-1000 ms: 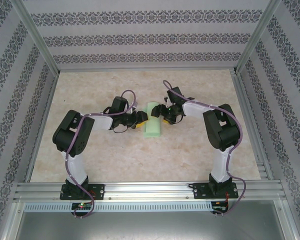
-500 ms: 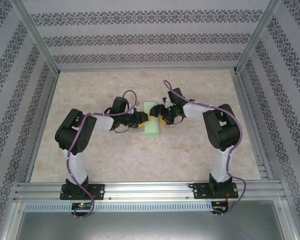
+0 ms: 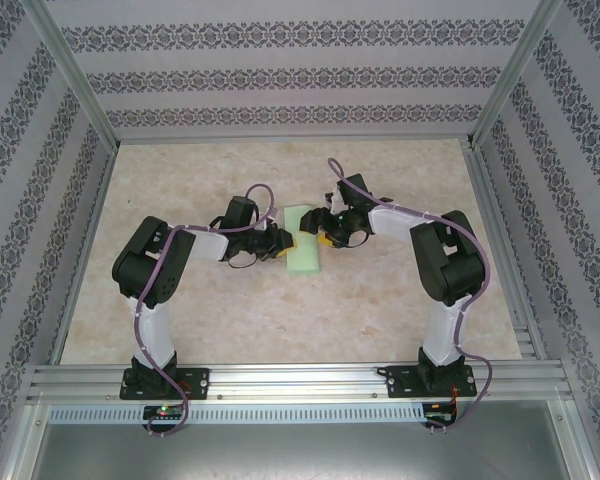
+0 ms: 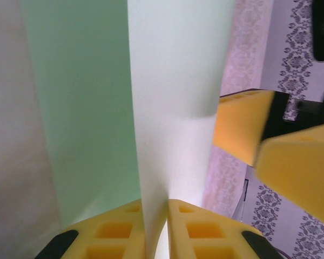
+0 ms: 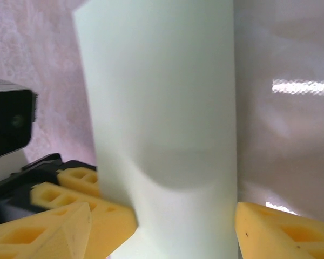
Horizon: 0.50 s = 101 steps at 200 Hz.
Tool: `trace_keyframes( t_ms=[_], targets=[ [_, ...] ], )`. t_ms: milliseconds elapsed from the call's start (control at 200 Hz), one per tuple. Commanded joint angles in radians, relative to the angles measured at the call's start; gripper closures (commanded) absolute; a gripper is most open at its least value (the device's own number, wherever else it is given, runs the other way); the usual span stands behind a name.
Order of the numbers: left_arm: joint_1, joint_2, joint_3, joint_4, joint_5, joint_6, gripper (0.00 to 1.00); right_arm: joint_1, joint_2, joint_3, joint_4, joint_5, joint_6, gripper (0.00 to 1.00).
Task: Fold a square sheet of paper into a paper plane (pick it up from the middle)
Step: Hold the square sheet of paper at the center of the table.
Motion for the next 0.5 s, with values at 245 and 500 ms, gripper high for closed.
trace_keyframes(
  t_ms=[245,500],
  targets=[
    [-0.014,0.021,0.034,-0.061,-0.024,0.043,0.85,0.0,0.0,0.015,-0.086,0.033,-0.105,0.38],
    [-0.013,0.028,0.054,-0.097,-0.03,0.057,0.85,0.019,0.063,0.09,-0.147,0.035,-0.162,0.41]
  ],
)
